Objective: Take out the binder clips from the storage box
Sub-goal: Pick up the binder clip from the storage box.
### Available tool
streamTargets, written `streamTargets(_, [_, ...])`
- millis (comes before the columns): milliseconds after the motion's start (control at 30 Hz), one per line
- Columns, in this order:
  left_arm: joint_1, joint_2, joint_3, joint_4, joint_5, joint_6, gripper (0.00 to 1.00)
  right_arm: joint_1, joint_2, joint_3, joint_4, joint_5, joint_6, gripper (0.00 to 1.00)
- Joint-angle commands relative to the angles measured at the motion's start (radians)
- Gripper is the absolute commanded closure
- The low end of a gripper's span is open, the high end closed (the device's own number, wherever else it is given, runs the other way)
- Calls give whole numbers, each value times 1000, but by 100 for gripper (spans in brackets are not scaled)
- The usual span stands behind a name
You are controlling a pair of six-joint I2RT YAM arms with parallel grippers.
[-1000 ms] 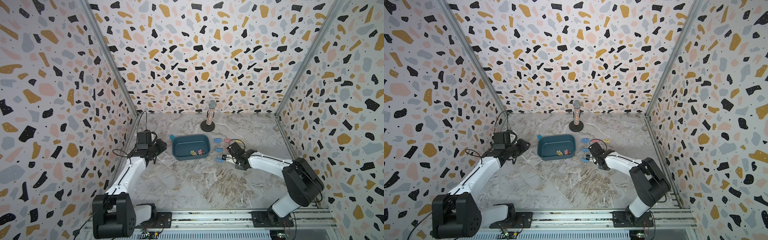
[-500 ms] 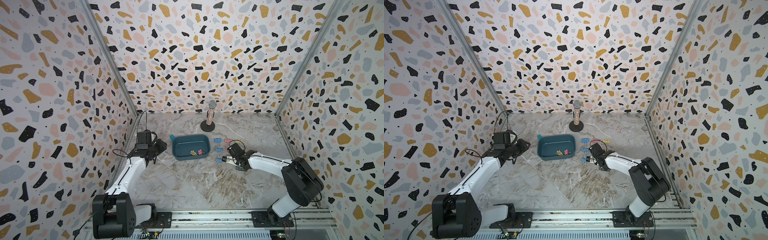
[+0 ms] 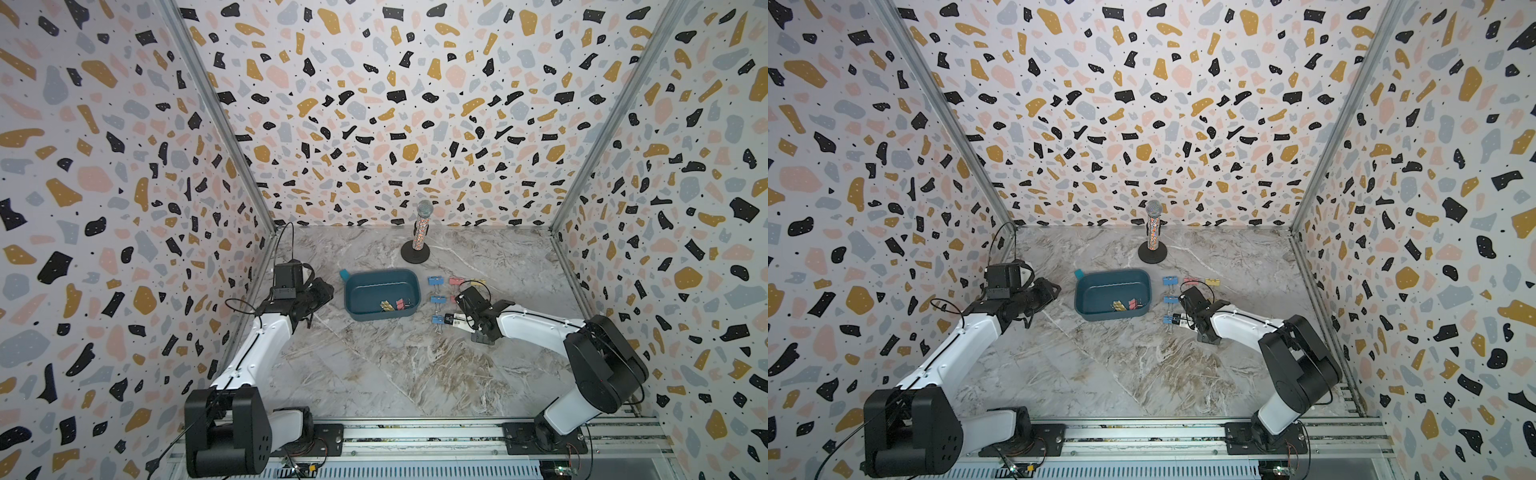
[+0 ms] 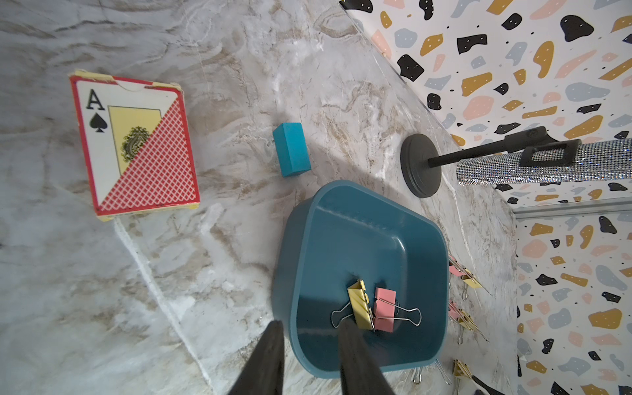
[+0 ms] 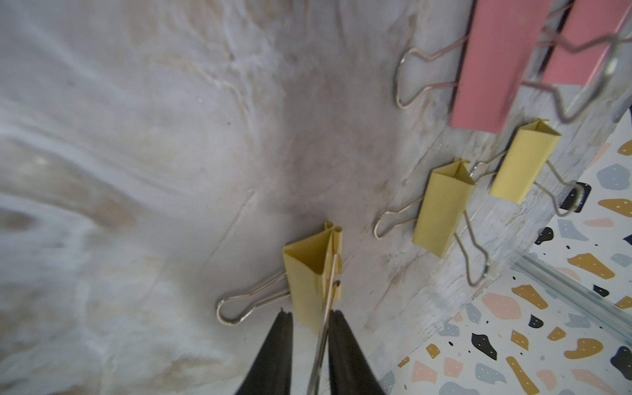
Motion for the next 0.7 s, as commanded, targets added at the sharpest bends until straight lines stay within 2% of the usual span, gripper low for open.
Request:
streamTargets(0, [-2, -20, -4, 16, 7, 11, 69, -7, -59, 49, -52, -23, 31, 73])
streamTargets(100, [-3, -19, -3, 17, 5, 11, 69, -10, -85, 68, -70, -23, 43, 70])
streamTargets(300, [-2, -8, -5, 18, 3, 11, 69, -12, -170, 131, -103, -47, 68, 58])
streamTargets(467, [-2, 4, 2, 21, 4, 10, 69, -12, -231, 198, -141, -165, 119, 50])
streamTargets(667, [-3, 27, 3, 28, 10, 8, 69, -12, -271, 211, -162, -259, 128, 48])
